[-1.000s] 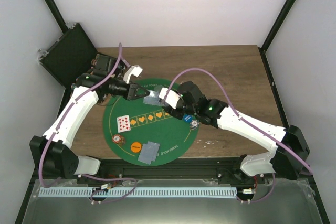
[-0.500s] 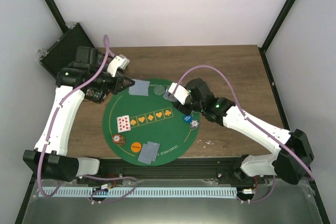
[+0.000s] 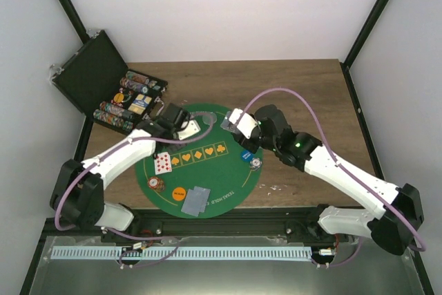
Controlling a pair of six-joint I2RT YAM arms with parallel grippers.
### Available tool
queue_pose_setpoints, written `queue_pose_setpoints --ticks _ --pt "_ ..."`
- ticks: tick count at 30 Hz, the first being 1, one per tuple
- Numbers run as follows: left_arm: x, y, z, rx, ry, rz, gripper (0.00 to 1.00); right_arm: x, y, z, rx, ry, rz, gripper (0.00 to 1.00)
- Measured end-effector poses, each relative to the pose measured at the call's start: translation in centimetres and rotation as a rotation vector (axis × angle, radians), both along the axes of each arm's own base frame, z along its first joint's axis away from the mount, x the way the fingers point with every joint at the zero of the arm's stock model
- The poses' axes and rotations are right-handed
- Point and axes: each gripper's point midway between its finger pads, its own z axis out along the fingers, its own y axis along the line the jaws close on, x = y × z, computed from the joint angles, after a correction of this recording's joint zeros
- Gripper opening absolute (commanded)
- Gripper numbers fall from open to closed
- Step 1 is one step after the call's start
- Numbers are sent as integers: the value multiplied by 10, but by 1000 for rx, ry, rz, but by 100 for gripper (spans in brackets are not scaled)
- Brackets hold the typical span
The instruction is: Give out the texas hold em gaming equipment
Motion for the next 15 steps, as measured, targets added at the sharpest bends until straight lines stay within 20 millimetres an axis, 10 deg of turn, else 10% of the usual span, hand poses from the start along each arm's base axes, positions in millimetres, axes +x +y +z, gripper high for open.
queue_pose_setpoints --ticks 15 --pt "-43 -27 -76 179 -15 -227 0 -7 -9 5 8 -13 -6 49"
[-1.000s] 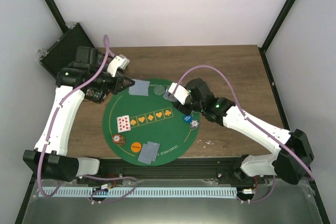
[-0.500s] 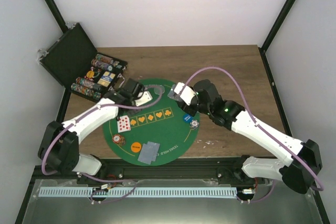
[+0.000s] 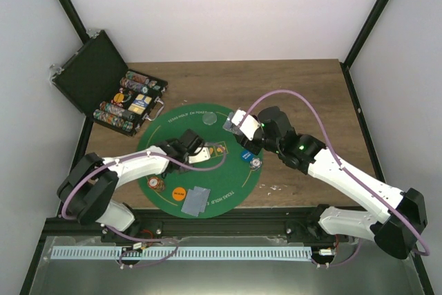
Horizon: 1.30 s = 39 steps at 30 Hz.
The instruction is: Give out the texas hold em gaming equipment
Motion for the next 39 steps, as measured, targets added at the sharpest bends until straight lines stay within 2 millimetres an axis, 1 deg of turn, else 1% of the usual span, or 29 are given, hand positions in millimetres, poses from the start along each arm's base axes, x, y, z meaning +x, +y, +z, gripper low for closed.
queue_pose_setpoints --ticks 6,9,18,27,32,33,36,39 --pt "-20 -3 -16 -40 122 29 0 -1 -1 -2 -11 6 2 49" --pt "-25 -3 -22 -44 158 47 0 -1 -1 -3 -12 7 3 49" --pt "-24 -4 -24 -49 180 109 0 -2 -2 -4 -19 10 4 49" --pt "-25 -4 -24 -55 186 115 0 -3 -2 -6 -24 15 5 49" --pt "-27 -5 -24 -64 200 114 21 -3 -2 -6 -24 16 4 50" --pt "-27 -5 -24 -66 203 116 24 -3 -2 -6 -24 16 4 50" --pt "-28 -7 -22 -76 216 112 29 -3 -2 -6 -24 15 5 50" --pt "-32 -8 -21 -87 236 102 29 -3 -2 -6 -24 16 4 50"
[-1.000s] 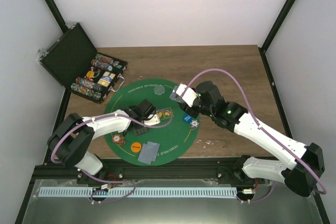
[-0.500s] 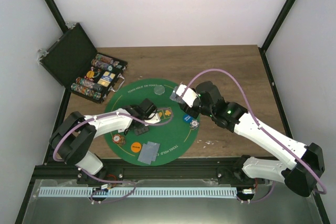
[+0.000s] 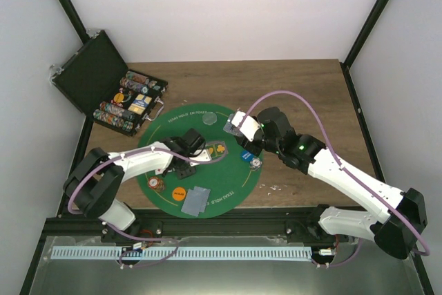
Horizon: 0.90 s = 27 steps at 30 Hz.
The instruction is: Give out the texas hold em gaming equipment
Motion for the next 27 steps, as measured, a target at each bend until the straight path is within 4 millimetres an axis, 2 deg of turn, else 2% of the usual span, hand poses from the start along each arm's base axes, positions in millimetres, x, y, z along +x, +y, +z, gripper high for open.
queue_pose_setpoints --ticks 5,8,10,12,13,16,17,19,21,24,25,27 --pt "-15 1 5 -22 79 -12 30 0 0 0 1 1 -1 50" --pt "-18 -4 26 -87 118 -24 32 0 0 0 2 1 -2 50" --pt "-16 -10 50 -163 131 -27 32 0 0 0 2 2 -2 50" --pt "-6 -14 82 -252 128 -10 35 0 0 0 2 3 -1 50" --pt "3 -16 101 -305 121 7 39 -1 0 0 1 4 0 50" --pt "23 -14 136 -403 94 60 52 -2 0 -2 -1 10 4 50" --pt "29 -16 155 -462 88 84 57 -2 1 -2 -1 13 7 50" --pt "38 -14 173 -524 83 127 66 -3 3 -5 -2 21 15 50" --pt "43 -21 203 -640 100 163 75 -5 9 -9 -9 33 32 50" --pt "47 -35 250 -840 123 184 79 -10 21 -14 -11 41 66 50" --pt "45 -42 262 -913 149 188 79 -13 27 -15 -7 42 83 50" --pt "36 -53 272 -1013 228 200 79 -17 38 -17 1 46 117 50"
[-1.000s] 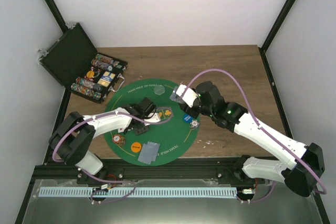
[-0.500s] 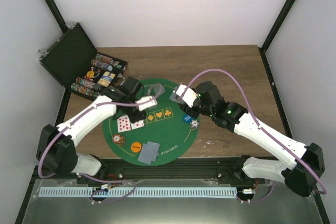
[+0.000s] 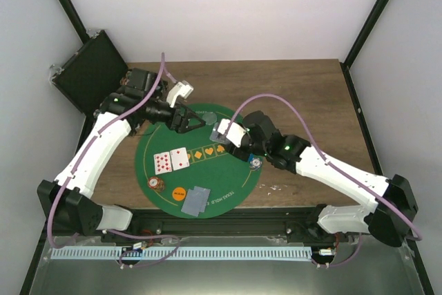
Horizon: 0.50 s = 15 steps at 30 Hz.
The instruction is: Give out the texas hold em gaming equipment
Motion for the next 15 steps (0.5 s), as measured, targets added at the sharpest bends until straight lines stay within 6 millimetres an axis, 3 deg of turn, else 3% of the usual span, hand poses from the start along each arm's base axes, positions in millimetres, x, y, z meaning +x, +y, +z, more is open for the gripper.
queue_pose_setpoints --ticks 5,10,15 --pt "-11 -9 -19 -87 180 15 75 -4 25 -1 16 9 57 50" --pt "-12 -13 -31 -105 241 33 74 -5 40 1 35 11 87 49" --pt "-14 -16 -45 -86 270 51 55 -7 47 5 53 7 103 50"
